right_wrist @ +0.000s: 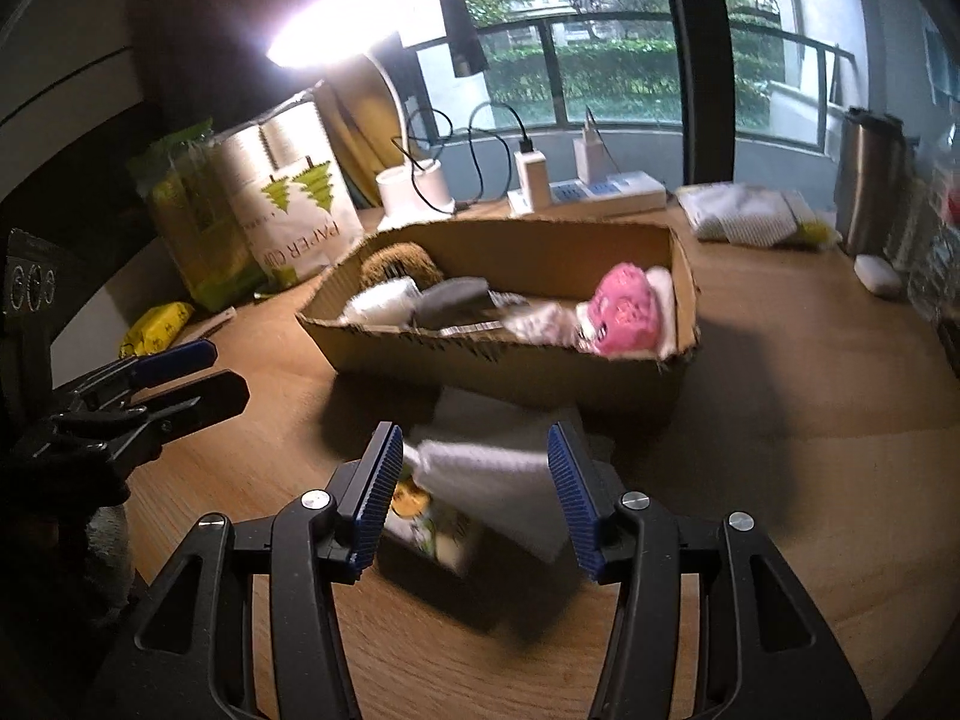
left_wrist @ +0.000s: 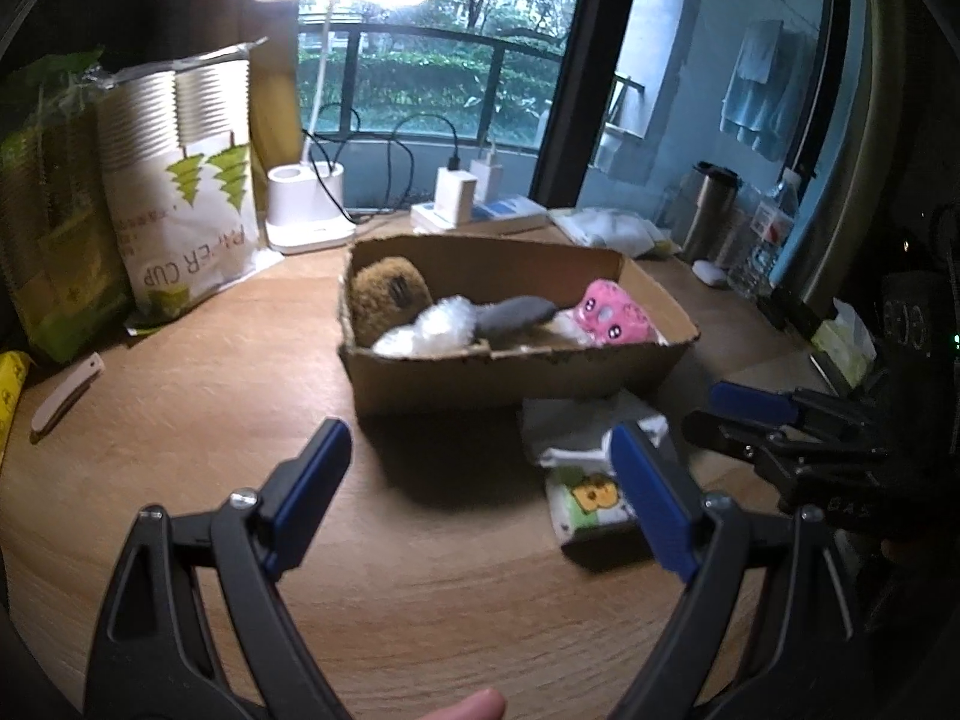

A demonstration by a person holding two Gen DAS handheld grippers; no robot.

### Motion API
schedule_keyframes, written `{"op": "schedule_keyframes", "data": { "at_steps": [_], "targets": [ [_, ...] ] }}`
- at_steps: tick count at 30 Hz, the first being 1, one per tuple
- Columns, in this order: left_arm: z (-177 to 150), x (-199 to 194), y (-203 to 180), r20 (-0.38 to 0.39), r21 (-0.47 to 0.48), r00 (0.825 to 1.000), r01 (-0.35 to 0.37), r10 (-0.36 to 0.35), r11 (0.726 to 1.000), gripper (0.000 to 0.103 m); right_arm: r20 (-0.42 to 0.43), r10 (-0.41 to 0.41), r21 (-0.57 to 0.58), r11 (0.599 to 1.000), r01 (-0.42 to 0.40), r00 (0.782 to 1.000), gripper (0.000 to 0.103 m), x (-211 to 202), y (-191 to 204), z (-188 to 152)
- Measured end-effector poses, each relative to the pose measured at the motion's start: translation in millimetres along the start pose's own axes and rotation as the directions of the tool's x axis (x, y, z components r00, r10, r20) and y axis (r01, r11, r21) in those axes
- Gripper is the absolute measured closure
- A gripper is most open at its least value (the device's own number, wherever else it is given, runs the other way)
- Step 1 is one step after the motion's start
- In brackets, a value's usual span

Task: Organize soft objects
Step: 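Move the left gripper to the green tissue pack while the right moves to the white cloth, then close the right gripper on the white cloth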

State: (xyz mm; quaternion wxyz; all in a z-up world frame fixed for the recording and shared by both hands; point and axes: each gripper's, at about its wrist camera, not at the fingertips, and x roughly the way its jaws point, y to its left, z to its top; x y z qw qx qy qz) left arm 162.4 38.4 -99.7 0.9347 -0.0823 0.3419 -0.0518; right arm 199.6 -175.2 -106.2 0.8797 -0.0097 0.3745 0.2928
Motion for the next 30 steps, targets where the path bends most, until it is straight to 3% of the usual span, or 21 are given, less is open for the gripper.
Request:
{"op": "schedule_keyframes", "data": {
  "at_steps": [9,30],
  "targets": [
    [-8,17,-10,-0.045,0.017,0.999,0.011,-0.011,1.000,0.014,-0.049,-0.014,0.040,0.999,0.016,0.999,0.040,16,-19,-15],
    [-8,44,19,-0.089,-0.032,0.996,0.021,-0.024,0.999,0.014,-0.162,-0.046,0.020,0.999,0.049,0.986,0.039,73,-16,-1]
  ]
}}
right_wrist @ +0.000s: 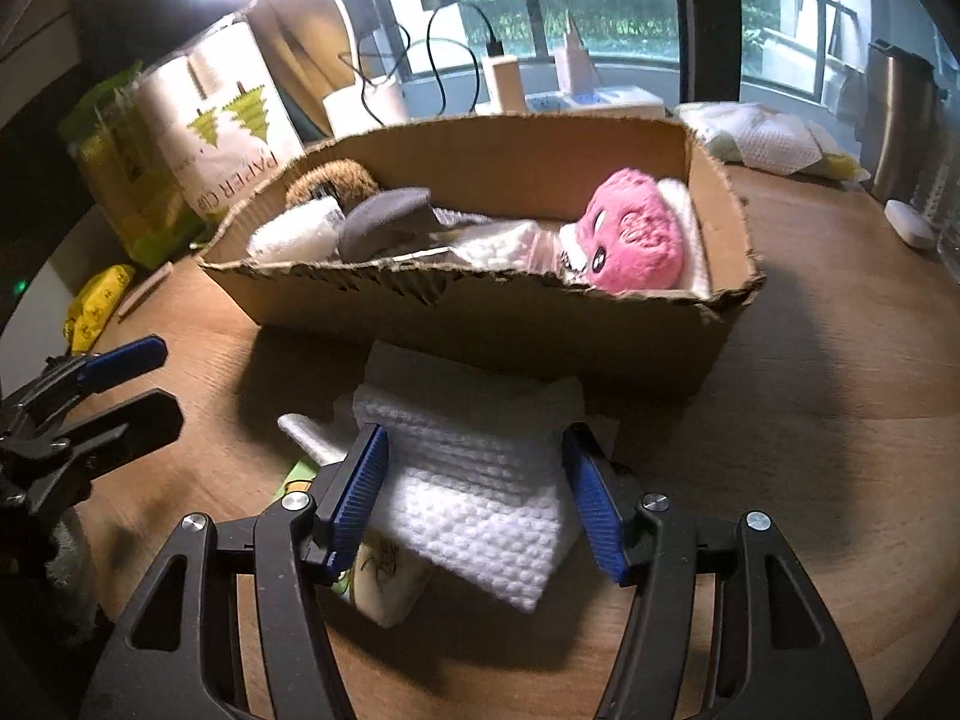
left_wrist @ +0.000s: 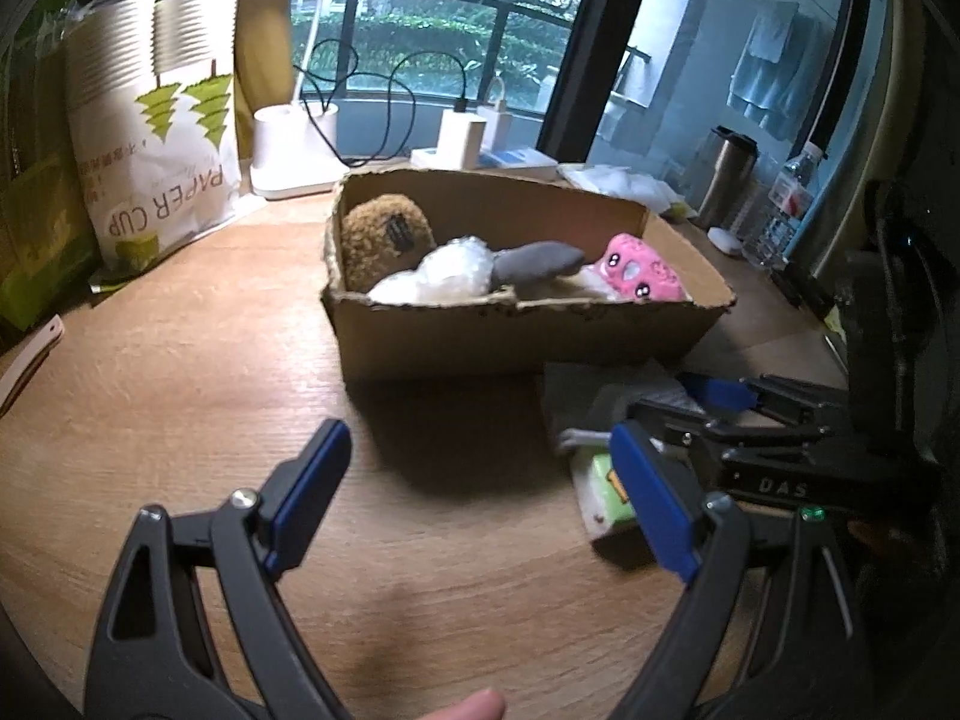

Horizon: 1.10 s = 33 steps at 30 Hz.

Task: Organize soft objects
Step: 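Close the right gripper on the white cloth, then grasp the green tissue pack with the left gripper while the right lifts the white cloth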

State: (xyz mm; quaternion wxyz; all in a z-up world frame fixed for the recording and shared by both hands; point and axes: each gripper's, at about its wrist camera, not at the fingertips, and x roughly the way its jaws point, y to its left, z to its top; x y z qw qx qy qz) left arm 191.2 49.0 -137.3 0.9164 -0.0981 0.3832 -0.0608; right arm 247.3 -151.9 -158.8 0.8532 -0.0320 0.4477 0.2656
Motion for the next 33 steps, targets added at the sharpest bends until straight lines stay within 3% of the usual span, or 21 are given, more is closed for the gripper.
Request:
{"op": "schedule_keyframes", "data": {
  "at_steps": [5,12,17,18,20,22,24,33],
  "targets": [
    [0,5,5,-0.007,-0.009,1.000,0.008,-0.008,1.000,0.014,-0.030,-0.022,-0.012,1.000,0.021,0.999,0.037,11,4,4],
    [-1,7,5,-0.009,-0.010,1.000,0.017,-0.017,1.000,0.014,-0.030,-0.147,-0.169,0.976,0.140,0.989,0.027,21,33,-1],
    [-2,4,4,-0.006,-0.007,1.000,0.010,-0.010,1.000,0.014,-0.031,-0.138,-0.164,0.978,0.131,0.990,0.027,20,30,-3],
    [-3,3,4,-0.004,-0.006,1.000,0.007,-0.007,1.000,0.014,-0.031,-0.135,-0.167,0.978,0.128,0.990,0.029,20,30,-4],
    [-3,1,3,-0.002,-0.005,1.000,0.003,-0.004,1.000,0.014,-0.026,-0.122,-0.177,0.977,0.116,0.992,0.043,17,30,-4],
    [-4,-1,0,0.000,-0.001,1.000,0.001,-0.001,1.000,0.014,-0.022,-0.118,-0.187,0.976,0.112,0.993,0.068,15,32,-6],
    [-5,-4,-4,0.002,0.007,1.000,0.001,-0.001,1.000,0.014,-0.021,-0.114,-0.186,0.976,0.108,0.993,0.080,14,32,-6],
    [-7,-11,-24,0.004,0.047,1.000,0.002,-0.002,0.999,0.014,0.027,-0.046,-0.115,0.992,0.049,0.999,0.085,-18,12,-15]
  ]
}}
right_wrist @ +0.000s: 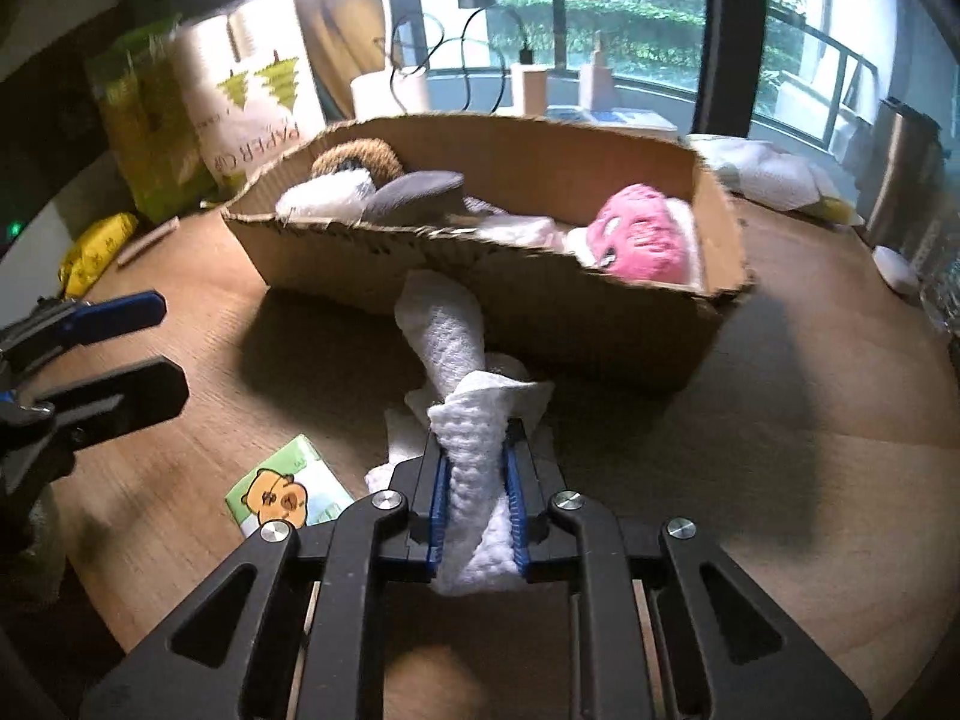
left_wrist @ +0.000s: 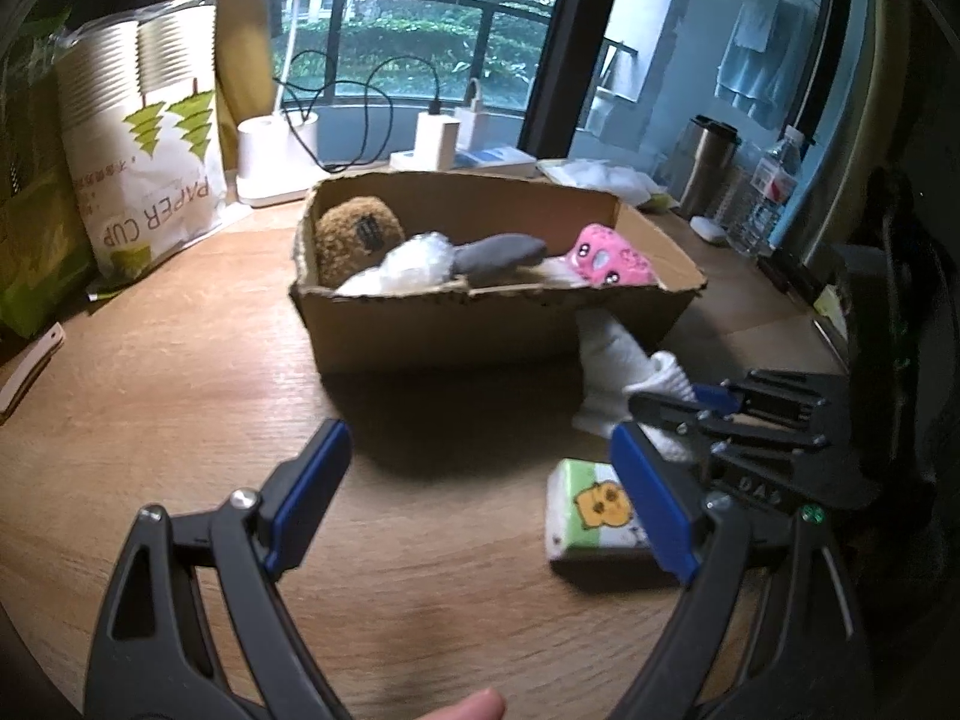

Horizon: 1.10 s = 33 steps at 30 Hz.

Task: Organize soft objects
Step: 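Grasp the green tissue pack with the left gripper while the right lifts the white cloth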

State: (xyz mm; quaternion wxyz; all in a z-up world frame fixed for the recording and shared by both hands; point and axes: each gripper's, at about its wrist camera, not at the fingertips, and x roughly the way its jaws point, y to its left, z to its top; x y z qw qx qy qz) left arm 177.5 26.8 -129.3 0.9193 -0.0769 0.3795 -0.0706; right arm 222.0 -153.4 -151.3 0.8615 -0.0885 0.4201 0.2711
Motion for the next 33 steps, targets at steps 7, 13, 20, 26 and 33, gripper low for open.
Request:
{"op": "schedule_keyframes", "data": {
  "at_steps": [7,13,20,26,33],
  "targets": [
    [-3,3,-24,-0.021,0.040,1.000,0.013,-0.012,0.999,0.014,0.046,-0.004,0.044,0.999,0.002,0.999,0.085,-23,-21,-9],
    [-7,15,-48,-0.068,0.082,0.997,0.028,-0.023,0.996,0.014,0.073,0.010,0.084,0.996,-0.016,0.997,0.085,-37,-43,-22],
    [-14,36,-67,-0.129,0.117,0.992,0.011,0.004,0.993,0.014,0.087,0.025,0.118,0.992,-0.036,0.996,0.085,-43,-59,-33],
    [-20,51,-69,-0.180,0.106,0.983,-0.020,0.038,0.994,0.014,0.093,0.033,0.140,0.989,-0.046,0.995,0.085,-45,-72,-43],
    [-28,59,-73,-0.206,0.124,0.978,-0.005,0.031,0.992,0.035,0.108,0.044,0.154,0.986,-0.061,0.993,0.085,-50,-79,-48]
  ]
}}
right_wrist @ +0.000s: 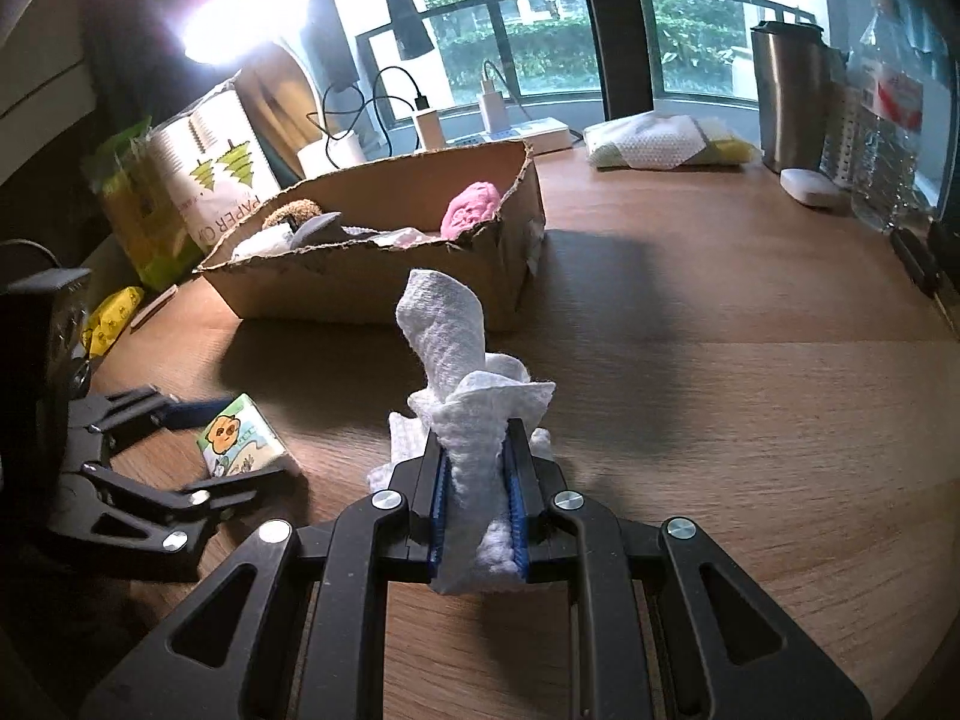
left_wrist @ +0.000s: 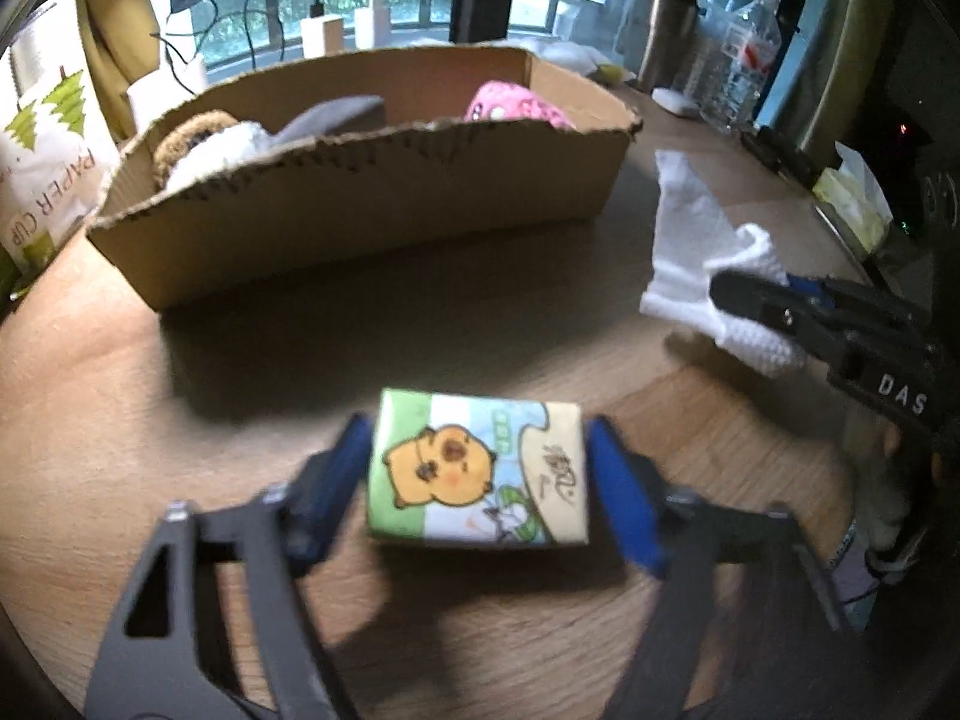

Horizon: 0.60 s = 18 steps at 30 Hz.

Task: Organize soft objects
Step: 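Grasp the green tissue pack with the left gripper while the right lifts the white cloth, then carry the tissue pack with the left gripper while the right carries the white cloth to the box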

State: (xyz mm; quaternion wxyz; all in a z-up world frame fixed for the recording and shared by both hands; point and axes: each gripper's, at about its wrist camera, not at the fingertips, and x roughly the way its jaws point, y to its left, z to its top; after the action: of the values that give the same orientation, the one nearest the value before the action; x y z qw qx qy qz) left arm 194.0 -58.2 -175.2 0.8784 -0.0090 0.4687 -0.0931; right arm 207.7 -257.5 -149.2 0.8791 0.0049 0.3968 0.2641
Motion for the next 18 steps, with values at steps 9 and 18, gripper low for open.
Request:
{"op": "schedule_keyframes", "data": {
  "at_steps": [9,18],
  "targets": [
    [0,-10,1,0.027,0.005,0.999,0.023,-0.023,1.000,0.036,0.015,0.016,-0.023,1.000,-0.016,1.000,0.085,-6,9,3],
    [9,-34,14,0.094,-0.022,0.995,0.022,-0.019,1.000,0.036,0.036,0.029,-0.061,0.998,-0.027,0.999,0.085,-14,24,14]
  ]
}}
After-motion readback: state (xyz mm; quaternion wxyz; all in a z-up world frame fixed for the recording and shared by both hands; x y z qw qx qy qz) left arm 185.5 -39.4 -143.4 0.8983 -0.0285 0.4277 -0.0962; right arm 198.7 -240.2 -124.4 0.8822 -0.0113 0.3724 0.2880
